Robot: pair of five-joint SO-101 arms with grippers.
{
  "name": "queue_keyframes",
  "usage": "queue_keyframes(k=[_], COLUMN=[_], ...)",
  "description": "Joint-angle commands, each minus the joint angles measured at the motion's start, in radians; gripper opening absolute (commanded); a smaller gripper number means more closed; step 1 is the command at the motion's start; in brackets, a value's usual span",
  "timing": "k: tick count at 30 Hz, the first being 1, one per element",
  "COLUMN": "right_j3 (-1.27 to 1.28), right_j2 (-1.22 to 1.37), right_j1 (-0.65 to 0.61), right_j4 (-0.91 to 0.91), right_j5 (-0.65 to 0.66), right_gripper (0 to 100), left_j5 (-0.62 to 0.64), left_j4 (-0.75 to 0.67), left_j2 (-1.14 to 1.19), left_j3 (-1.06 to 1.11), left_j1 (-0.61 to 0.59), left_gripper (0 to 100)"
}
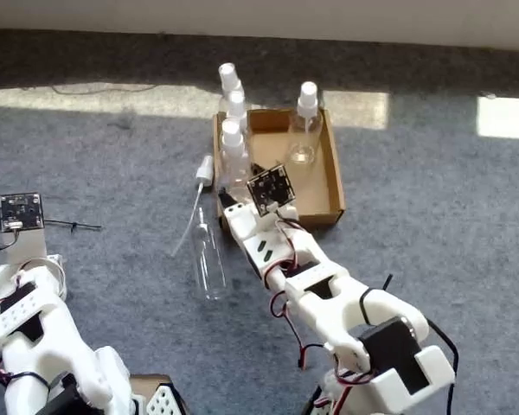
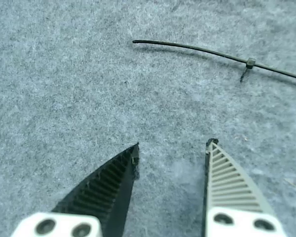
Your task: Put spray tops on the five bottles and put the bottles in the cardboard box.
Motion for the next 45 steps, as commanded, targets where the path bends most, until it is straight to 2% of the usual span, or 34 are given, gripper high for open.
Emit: queue_keyframes(k=[1, 14, 19, 30, 35, 45], right_j3=[-0.061, -0.054, -0.054, -0.053, -0.053, -0.053], right_j2=[0.012, 0.012, 0.010, 0.008, 0.007, 0.007], right_j1=[-0.007, -0.005, -0.010, -0.012, -0.013, -0.022], right_j4=[-0.022, -0.022, -0.019, -0.015, 0.035, 0.042], right_j5=[-0.009, -0.009, -0.009, -0.005, -0.009, -0.011], right_gripper=[12.0, 12.3, 19.2, 20.0, 26.2, 26.1], left_j5=[-0.002, -0.002, -0.005, -0.003, -0.005, -0.005], left_j4=[-0.014, -0.014, -0.014, -0.014, -0.014, -0.014], left_j2=[-0.005, -0.005, -0.005, -0.005, -0.005, -0.005], left_j3=[-0.005, -0.005, -0.005, -0.005, -0.005, -0.005], left_j1=[0.016, 0.013, 0.012, 0.015, 0.012, 0.015], left_gripper=[21, 21, 21, 21, 21, 21])
